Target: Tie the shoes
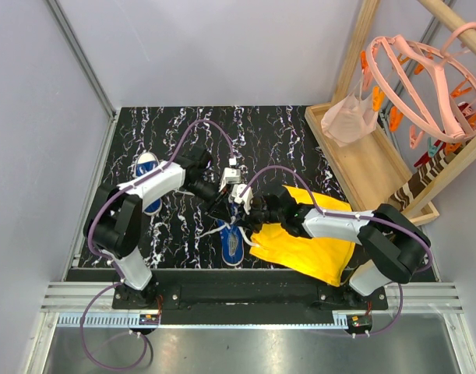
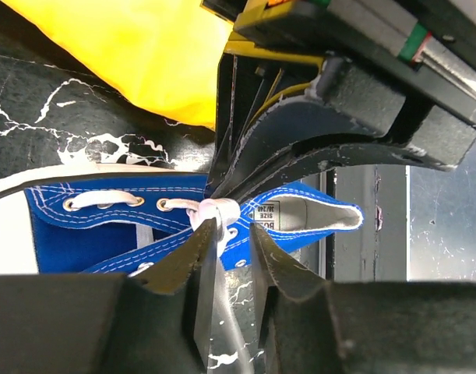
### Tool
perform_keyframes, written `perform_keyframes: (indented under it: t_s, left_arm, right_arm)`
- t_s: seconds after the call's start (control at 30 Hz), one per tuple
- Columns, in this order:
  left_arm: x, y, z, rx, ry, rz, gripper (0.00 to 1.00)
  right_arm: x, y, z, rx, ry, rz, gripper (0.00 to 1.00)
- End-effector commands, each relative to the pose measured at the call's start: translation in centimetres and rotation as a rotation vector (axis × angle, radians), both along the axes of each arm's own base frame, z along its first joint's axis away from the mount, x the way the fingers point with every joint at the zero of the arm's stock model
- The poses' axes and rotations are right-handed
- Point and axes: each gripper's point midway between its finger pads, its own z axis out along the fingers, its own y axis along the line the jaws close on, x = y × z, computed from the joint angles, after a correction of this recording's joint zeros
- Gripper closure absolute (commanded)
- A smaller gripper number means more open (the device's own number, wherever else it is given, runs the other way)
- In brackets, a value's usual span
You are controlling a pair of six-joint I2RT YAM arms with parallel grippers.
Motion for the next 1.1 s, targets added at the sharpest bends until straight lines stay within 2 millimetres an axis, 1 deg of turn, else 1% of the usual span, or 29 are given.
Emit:
perform_keyframes:
  t_s: [0.0,0.1,0.23,0.4,0.7,0.97,1.07]
  left_arm:
    - [0.8,-0.4,0.5,-0.017,-0.029,-0.013,0.71]
    - [1.2,-0.3,0.2,-0.004,-0.041,-0.012,0.68]
    - [1.8,-0.1,-0.2,0.016,-0.078,-0.01,0.68]
    - [2.1,-0.2,0.0,0.006,-0.117,-0.021,0.78]
    - [1.6,-0.1,-0.4,0.01,-0.14,-0.048,0.76]
    - [1.5,0.2,-0.5,0.011,-0.174,-0.056,0.92]
    - [1.5,0.2,-0.7,0.011,-0.189,-0.061,0.96]
  right_arm:
    - [1.3,1.1,2.0,0.039,-0.071,-0.002,1.0]
    - [1.1,1.1,2.0,0.042,-0.072,0.008,1.0]
    - [1.2,1.2,2.1,0.047,-0.076,0.008,1.0]
    - [1.4,1.4,2.4,0.056,-0.077,0.003,1.0]
    - [1.9,1.8,2.7,0.059,-0.083,-0.008,1.0]
    - [2.0,2.0,2.9,0.062,-0.082,-0.009,1.0]
    - [2.1,2.0,2.8,0.059,-0.075,-0.014,1.0]
